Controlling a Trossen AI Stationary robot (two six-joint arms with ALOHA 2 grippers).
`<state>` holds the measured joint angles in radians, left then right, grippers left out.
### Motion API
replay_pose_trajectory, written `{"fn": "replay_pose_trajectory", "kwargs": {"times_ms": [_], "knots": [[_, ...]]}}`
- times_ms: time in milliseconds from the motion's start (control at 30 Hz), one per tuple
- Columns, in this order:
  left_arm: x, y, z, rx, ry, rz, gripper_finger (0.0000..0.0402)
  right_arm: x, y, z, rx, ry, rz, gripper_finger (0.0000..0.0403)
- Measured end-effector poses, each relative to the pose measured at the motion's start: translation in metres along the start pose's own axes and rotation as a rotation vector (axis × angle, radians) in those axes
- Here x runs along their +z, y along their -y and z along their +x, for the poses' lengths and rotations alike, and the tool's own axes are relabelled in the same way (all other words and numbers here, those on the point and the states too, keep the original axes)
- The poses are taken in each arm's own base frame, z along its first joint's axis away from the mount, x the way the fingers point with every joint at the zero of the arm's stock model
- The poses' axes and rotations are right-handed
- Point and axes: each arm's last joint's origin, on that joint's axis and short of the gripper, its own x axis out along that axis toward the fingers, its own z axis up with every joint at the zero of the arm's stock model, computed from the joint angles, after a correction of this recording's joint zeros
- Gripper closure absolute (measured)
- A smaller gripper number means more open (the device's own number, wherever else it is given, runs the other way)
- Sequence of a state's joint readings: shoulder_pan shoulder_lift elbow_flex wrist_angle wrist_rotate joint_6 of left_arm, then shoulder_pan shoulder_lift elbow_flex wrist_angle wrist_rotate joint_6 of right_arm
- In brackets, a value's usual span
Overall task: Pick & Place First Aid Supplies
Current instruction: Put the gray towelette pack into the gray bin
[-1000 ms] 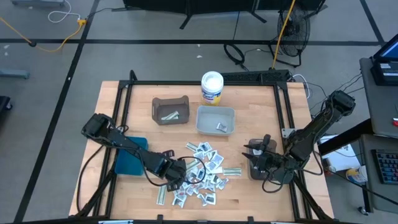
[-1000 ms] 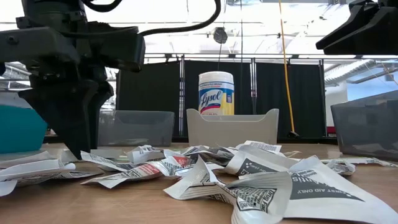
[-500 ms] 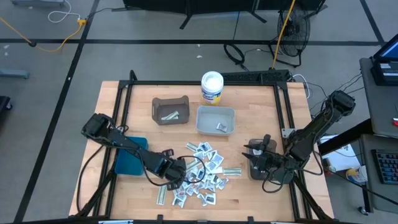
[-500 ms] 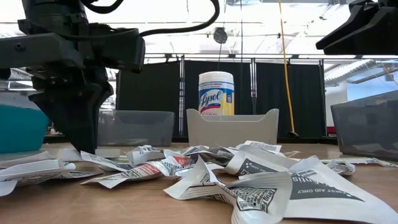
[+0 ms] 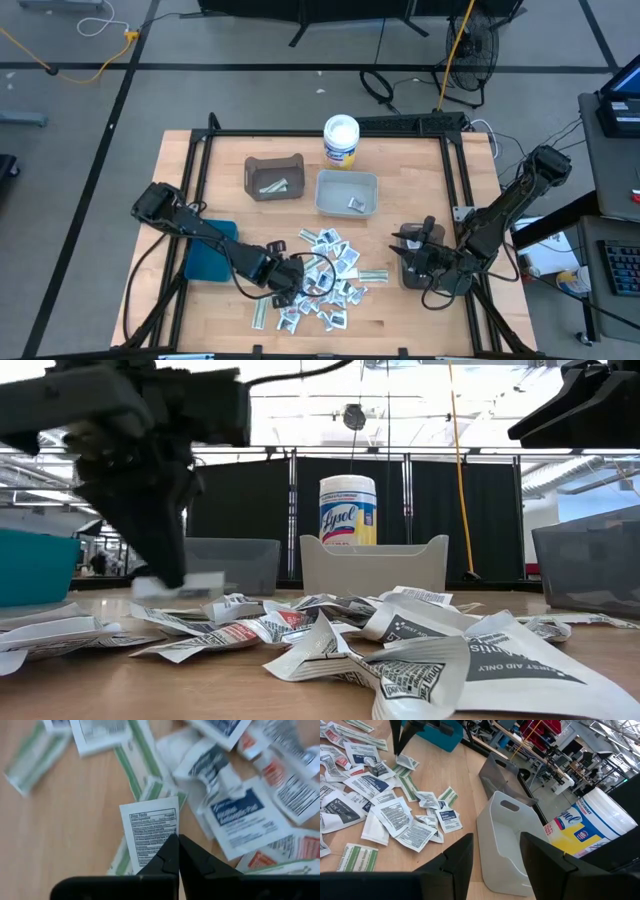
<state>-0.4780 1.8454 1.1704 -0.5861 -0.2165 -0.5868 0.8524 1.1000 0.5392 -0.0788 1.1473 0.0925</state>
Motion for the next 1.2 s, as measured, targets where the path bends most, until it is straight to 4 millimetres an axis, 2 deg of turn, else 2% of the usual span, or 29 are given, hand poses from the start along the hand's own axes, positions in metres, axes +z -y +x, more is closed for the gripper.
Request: {"fn": "replay_pose_trajectory", "kwargs": {"times_ms": [133,300,400,533,733,933,1067,1200], "knots": [[0.014,-0.001,-0.011,0.062,0.055,0.064,0.0399,0.000,0.000,0.000,0.000,0.000,0.000,0.0248],[0.036,-0.013,-0.020,0.262,0.170,0.158,0.0399,0.000,0.000,0.000,0.000,0.000,0.001,0.0248],[0.048,-0.029,-0.022,0.400,0.214,0.210,0.0400,0.000,0.000,0.000,0.000,0.000,0.010,0.0248],[0.065,-0.062,-0.017,0.504,0.202,0.232,0.0400,0.000,0.000,0.000,0.001,0.000,0.019,0.0248],[0.094,-0.107,-0.012,0.501,0.253,0.234,0.0400,0.000,0.000,0.000,0.000,0.000,0.020,0.0248],[0.112,-0.128,-0.012,0.432,0.348,0.277,0.0400,0.000,0.000,0.000,0.000,0.000,0.018,0.0248],[0.116,-0.146,-0.011,0.398,0.345,0.249,0.0400,0.000,0.000,0.000,0.000,0.000,0.016,0.0248],[0.117,-0.154,-0.010,0.388,0.342,0.233,0.0396,0.000,0.000,0.000,0.000,0.000,0.016,0.0248]]}}
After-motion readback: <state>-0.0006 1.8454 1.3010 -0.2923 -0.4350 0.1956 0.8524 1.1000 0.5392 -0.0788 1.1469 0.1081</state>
